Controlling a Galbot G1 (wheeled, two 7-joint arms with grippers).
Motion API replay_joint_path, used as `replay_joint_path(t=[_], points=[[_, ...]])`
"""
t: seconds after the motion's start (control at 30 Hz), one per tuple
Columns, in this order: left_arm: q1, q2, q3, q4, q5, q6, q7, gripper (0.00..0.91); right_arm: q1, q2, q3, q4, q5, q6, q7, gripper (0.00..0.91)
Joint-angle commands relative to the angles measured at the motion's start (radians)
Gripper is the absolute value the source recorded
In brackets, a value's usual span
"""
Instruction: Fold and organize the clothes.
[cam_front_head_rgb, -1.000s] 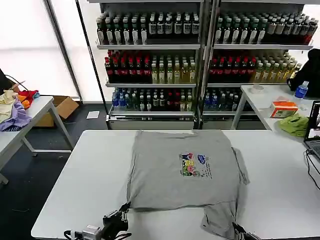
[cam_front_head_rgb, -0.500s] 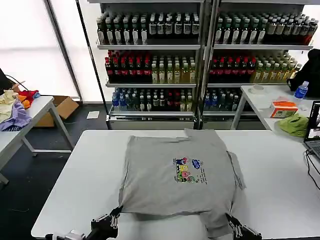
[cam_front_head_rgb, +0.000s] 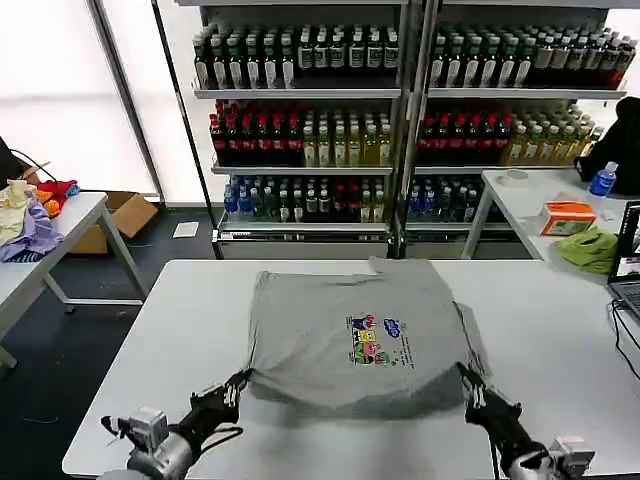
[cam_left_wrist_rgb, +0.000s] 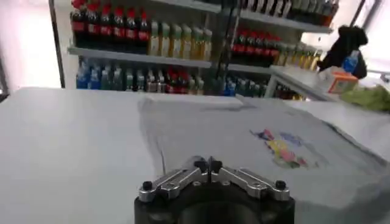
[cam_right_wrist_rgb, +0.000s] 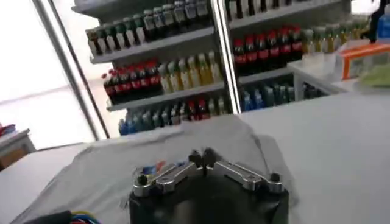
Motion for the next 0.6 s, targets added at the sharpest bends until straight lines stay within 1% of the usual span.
replay_joint_path(t=[0.03,0.1,0.17,0.27,0.37,0.4,0.43,0.47,0.5,0.53,0.6], points=[[-0.238,0.014,0.019,0.154,-0.074,0.007,0.01,0.01,0.157,-0.013,-0.032,-0.089,-0.087,0.007,0.038,0.0],[-0.272,0.015,0.032,0.196,-0.074,0.008,0.014,0.01,0.191,-0.011,-0.045,-0.112,-0.143,0.005,0.056,0.0],[-0.304,0.016,0.052,0.24,-0.066,0.007,0.02,0.01,0.229,-0.011,-0.066,-0.155,-0.174,0.011,0.063,0.0],[-0.348,0.004,0.091,0.307,-0.047,0.005,0.029,0.01,0.294,-0.009,-0.094,-0.227,-0.212,0.013,0.062,0.0],[-0.393,-0.027,0.126,0.376,-0.003,-0.015,0.035,0.01,0.37,0.009,-0.137,-0.354,-0.273,0.029,0.054,0.0],[-0.401,-0.035,0.132,0.394,0.005,-0.019,0.035,0.252,0.384,0.013,-0.146,-0.373,-0.282,0.029,0.052,0.0],[-0.42,-0.052,0.14,0.42,0.017,-0.019,0.035,0.907,0.401,0.014,-0.157,-0.394,-0.286,0.028,0.052,0.907],[-0.429,-0.061,0.145,0.434,0.019,-0.019,0.036,0.907,0.441,0.028,-0.182,-0.44,-0.297,0.028,0.055,0.907],[-0.433,-0.068,0.147,0.441,0.02,-0.018,0.038,0.907,0.45,0.031,-0.187,-0.45,-0.299,0.027,0.055,0.907],[-0.437,-0.073,0.149,0.453,0.04,-0.014,0.047,0.907,0.48,0.039,-0.206,-0.497,-0.317,0.022,0.049,0.907],[-0.44,-0.077,0.147,0.468,0.056,-0.014,0.06,0.907,0.507,0.048,-0.216,-0.536,-0.337,0.028,0.032,0.907]])
